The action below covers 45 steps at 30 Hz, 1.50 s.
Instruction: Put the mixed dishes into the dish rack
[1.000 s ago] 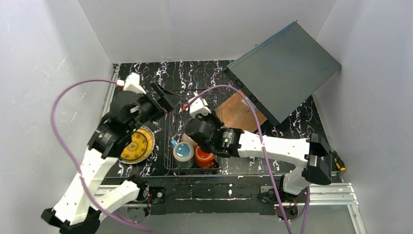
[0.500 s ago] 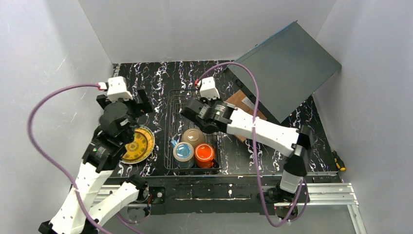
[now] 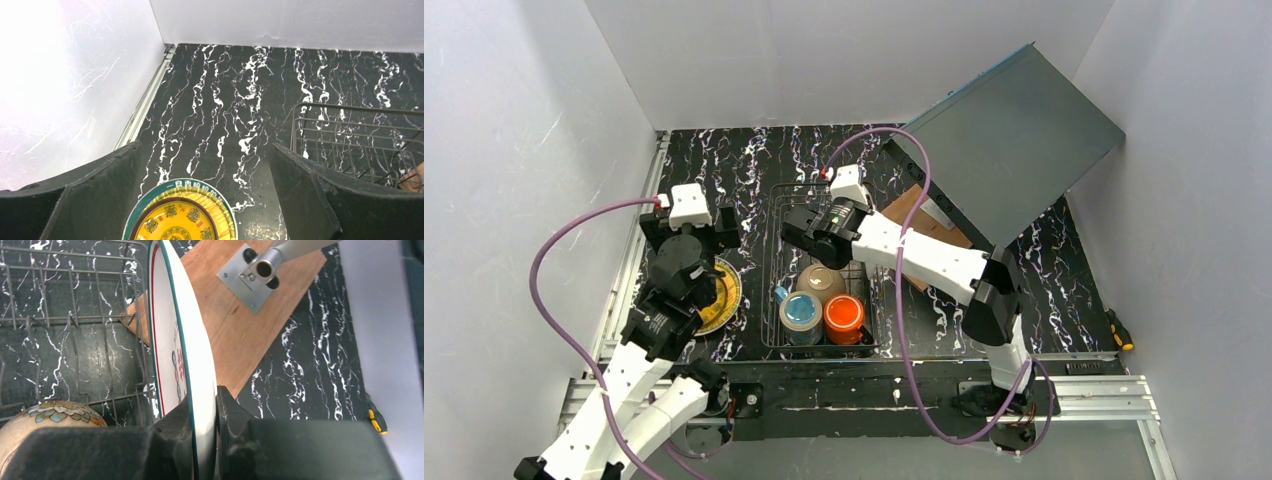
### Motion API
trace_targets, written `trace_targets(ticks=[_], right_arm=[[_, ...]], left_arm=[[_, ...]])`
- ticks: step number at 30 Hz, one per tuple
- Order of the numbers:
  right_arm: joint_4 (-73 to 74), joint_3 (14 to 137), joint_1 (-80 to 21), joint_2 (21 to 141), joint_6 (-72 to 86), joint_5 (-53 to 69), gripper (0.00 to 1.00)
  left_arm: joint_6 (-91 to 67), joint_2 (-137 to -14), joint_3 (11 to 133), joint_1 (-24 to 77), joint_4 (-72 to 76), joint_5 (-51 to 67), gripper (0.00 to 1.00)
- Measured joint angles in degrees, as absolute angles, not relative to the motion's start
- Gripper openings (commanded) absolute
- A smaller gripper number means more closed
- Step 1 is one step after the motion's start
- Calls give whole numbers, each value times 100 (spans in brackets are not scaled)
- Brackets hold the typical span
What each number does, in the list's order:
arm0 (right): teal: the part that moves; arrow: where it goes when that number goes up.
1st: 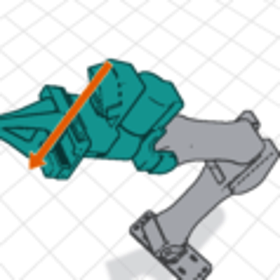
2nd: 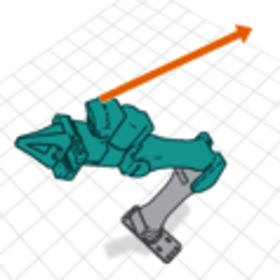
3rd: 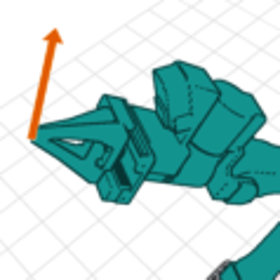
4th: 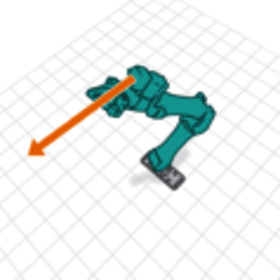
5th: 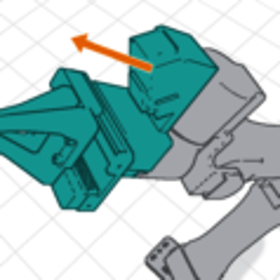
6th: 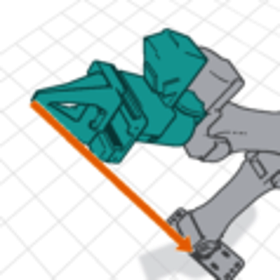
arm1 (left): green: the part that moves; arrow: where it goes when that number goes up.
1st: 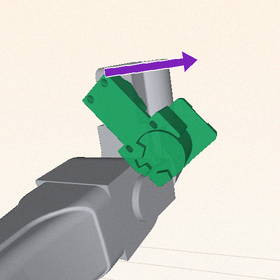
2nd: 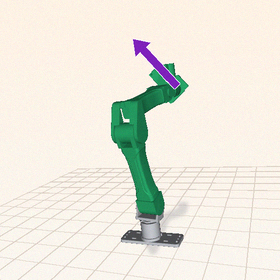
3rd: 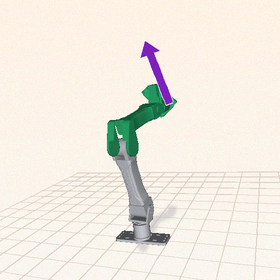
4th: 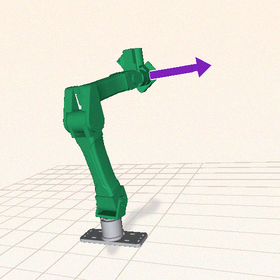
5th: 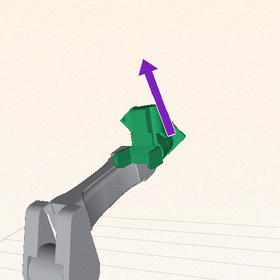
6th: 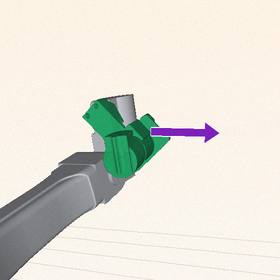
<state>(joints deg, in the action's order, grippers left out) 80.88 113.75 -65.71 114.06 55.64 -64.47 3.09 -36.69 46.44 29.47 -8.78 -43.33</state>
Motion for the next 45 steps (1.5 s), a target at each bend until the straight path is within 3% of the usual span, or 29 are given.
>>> trace_targets(ticks=[8, 16, 26, 34, 42, 45], right_arm=[[6628, 10475, -6267, 11146, 4595, -5719, 1], [6123, 10322, -5955, 11059, 4300, -5330, 1], [5682, 10066, -5798, 10881, 4327, -4930, 51], [5640, 10060, -5798, 10866, 4283, -4845, 69], [5592, 10033, -5817, 10521, 4025, -4633, 98], [5531, 10033, -5843, 10359, 3894, -4563, 98]], left_arm=[[217, -3664, 4617, 2947, -777, -4252, 95], [134, -3745, 4609, 2947, -790, -4195, 94], [104, -3865, 4609, 2947, -825, -4119, 93], [99, -3870, 4609, 2947, -825, -4112, 93], [89, -3887, 4609, 2947, -825, -4112, 93], [86, -3907, 4609, 2947, -827, -4112, 93]])
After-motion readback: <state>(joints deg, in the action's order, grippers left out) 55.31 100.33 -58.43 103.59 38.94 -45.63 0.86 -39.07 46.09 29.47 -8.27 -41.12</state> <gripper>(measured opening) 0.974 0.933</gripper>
